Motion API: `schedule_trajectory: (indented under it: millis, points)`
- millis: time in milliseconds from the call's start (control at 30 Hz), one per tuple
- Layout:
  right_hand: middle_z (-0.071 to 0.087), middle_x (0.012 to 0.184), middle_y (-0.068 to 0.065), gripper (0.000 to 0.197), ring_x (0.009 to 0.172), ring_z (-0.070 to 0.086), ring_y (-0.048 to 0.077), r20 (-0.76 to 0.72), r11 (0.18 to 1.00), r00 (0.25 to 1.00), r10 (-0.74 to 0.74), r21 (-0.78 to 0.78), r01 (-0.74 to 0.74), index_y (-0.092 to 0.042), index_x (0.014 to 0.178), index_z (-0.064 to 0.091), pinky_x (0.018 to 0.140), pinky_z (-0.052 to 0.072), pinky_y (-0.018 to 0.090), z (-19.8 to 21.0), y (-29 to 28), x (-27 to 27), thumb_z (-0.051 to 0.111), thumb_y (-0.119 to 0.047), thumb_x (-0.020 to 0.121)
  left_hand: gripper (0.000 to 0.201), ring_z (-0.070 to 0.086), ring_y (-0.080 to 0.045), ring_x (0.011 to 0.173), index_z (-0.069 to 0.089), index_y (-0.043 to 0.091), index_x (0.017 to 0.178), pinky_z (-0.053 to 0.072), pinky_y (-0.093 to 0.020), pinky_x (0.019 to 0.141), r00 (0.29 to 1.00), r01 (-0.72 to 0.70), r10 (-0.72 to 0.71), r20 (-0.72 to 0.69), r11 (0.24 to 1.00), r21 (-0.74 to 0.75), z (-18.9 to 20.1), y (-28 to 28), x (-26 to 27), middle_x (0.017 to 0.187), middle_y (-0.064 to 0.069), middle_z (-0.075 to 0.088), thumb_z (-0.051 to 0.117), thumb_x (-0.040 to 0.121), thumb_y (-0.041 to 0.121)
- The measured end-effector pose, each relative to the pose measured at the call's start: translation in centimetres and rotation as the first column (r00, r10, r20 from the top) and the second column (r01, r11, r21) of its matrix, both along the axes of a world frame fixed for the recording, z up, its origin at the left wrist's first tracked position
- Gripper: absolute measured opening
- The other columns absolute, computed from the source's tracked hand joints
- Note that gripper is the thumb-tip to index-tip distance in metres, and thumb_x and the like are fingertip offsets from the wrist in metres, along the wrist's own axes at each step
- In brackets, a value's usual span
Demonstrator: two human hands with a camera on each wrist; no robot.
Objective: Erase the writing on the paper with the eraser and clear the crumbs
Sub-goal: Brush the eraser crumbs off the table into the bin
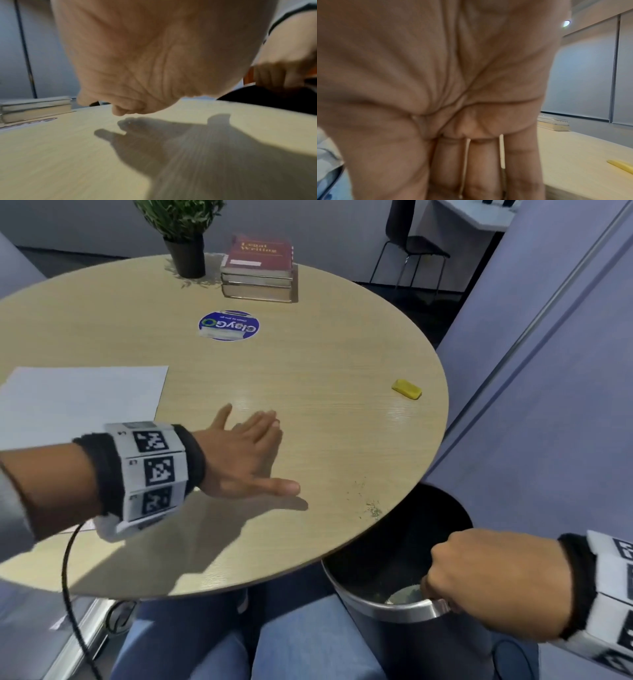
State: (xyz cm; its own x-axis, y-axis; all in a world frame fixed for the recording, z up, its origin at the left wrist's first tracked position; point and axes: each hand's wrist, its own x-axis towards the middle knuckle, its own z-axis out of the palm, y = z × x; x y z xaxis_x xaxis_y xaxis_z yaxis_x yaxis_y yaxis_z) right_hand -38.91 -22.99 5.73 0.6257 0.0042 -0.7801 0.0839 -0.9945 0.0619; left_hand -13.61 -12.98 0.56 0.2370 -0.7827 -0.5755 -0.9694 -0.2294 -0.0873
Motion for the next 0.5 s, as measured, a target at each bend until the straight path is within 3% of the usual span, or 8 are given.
schedule_trajectory:
  millis: [67, 133, 200, 267, 300, 367, 500]
  points:
    - [0.03, 0.06, -0.001, 0.019, 0.05, 0.027, 0.012, 0.006, 1.0, 1.0, 0.006, -0.013, -0.006, -0.016, 0.081, 0.046, 0.047, 0.019, 0.023, -0.1, 0.2, 0.1, 0.037, -0.001, 0.089, 0.146, -0.024, -0.024, 0.149, -0.023, 0.007, 0.152, -0.014, -0.056, 0.119, 0.999, 0.042, -0.041, -0.009, 0.999, 0.028, -0.9, -0.7, -1.2, 0.159, -0.011, -0.03, -0.02, 0.039, 0.1]
    - [0.03, 0.06, 0.0, 0.02, 0.05, 0.027, 0.013, 0.015, 1.0, 1.0, 0.004, -0.021, -0.004, -0.016, 0.079, 0.046, 0.046, 0.02, 0.024, -0.4, 0.3, 0.1, 0.037, -0.002, 0.09, 0.131, -0.027, -0.027, 0.147, -0.026, 0.006, 0.15, -0.014, -0.057, 0.118, 0.984, 0.158, -0.157, -0.086, 0.987, -0.003, -1.8, -1.8, -4.2, 0.156, -0.013, -0.033, -0.007, 0.058, 0.097]
    - [0.03, 0.06, 0.0, 0.024, 0.049, 0.027, 0.014, 0.001, 1.0, 1.0, 0.001, -0.025, -0.001, -0.016, 0.071, 0.043, 0.046, 0.019, 0.024, -0.6, 0.4, 0.1, 0.036, -0.003, 0.091, 0.118, -0.03, -0.024, 0.146, -0.025, 0.007, 0.15, -0.017, -0.056, 0.118, 0.923, 0.321, -0.327, -0.202, 0.945, -0.063, -2.4, -2.5, -7.8, 0.155, -0.012, -0.034, 0.01, 0.076, 0.091]
    - [0.029, 0.059, 0.0, 0.024, 0.05, 0.026, 0.014, -0.017, 0.999, 1.0, 0.008, -0.032, -0.008, -0.012, 0.073, 0.049, 0.046, 0.019, 0.024, -0.7, 0.4, 0.0, 0.036, -0.004, 0.091, 0.115, -0.032, -0.016, 0.145, -0.023, 0.011, 0.152, -0.024, -0.051, 0.116, 0.843, 0.437, -0.442, -0.307, 0.895, -0.088, -2.5, -2.4, -10.7, 0.157, -0.006, -0.034, 0.014, 0.077, 0.089]
    - [0.029, 0.059, 0.0, 0.023, 0.05, 0.026, 0.014, -0.011, 1.0, 1.0, 0.013, -0.025, -0.014, -0.009, 0.081, 0.056, 0.046, 0.018, 0.025, -0.7, 0.3, -0.1, 0.036, -0.003, 0.091, 0.115, -0.032, -0.013, 0.145, -0.023, 0.013, 0.152, -0.026, -0.049, 0.114, 0.82, 0.455, -0.456, -0.347, 0.886, -0.089, -2.2, -2.1, -11.4, 0.157, -0.003, -0.034, 0.012, 0.073, 0.088]
    - [0.027, 0.06, 0.001, 0.025, 0.05, 0.024, 0.015, -0.023, 1.0, 1.0, 0.021, -0.017, -0.021, -0.007, 0.091, 0.06, 0.046, 0.018, 0.024, -0.8, 0.1, -0.4, 0.036, -0.002, 0.091, 0.115, -0.032, -0.012, 0.144, -0.024, 0.015, 0.153, -0.027, -0.047, 0.114, 0.837, 0.407, -0.417, -0.356, 0.907, -0.106, -1.0, -1.9, -11.0, 0.156, 0.0, -0.035, 0.006, 0.067, 0.085]
    - [0.031, 0.061, 0.003, 0.025, 0.05, 0.025, 0.014, -0.037, 0.999, 0.999, -0.006, -0.035, 0.004, -0.003, 0.098, 0.062, 0.047, 0.019, 0.023, -0.9, 0.2, -0.3, 0.037, -0.004, 0.092, 0.117, -0.026, -0.02, 0.148, -0.021, 0.012, 0.154, -0.017, -0.056, 0.118, 0.963, 0.219, -0.228, -0.142, 0.973, -0.074, 0.1, -3.0, -5.3, 0.158, -0.007, -0.031, 0.002, 0.067, 0.086]
